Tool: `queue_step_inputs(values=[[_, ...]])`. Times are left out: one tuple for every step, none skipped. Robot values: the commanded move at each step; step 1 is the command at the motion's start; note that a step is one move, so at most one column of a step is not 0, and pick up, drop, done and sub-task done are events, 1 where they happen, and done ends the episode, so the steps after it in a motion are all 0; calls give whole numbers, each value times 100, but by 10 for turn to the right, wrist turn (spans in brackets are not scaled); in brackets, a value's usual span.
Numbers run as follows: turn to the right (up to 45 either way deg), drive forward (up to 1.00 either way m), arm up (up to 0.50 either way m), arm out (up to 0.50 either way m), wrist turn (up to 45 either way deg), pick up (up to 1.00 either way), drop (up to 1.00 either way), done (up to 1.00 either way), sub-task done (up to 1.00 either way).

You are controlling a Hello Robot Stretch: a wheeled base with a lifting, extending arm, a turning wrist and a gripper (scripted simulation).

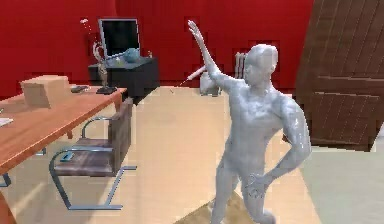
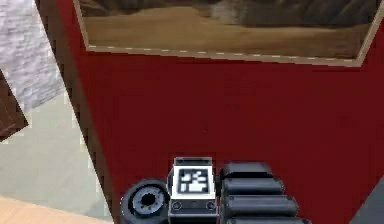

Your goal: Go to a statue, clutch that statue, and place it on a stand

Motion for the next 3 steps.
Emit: queue_step_inputs(values=[[0, 100, 0, 0, 0, 0, 0, 0, 0], [60, 0, 0, 0, 0, 0, 0, 0, 0], [0, 45, 0, 0, 0, 0, 0, 0, 0]])
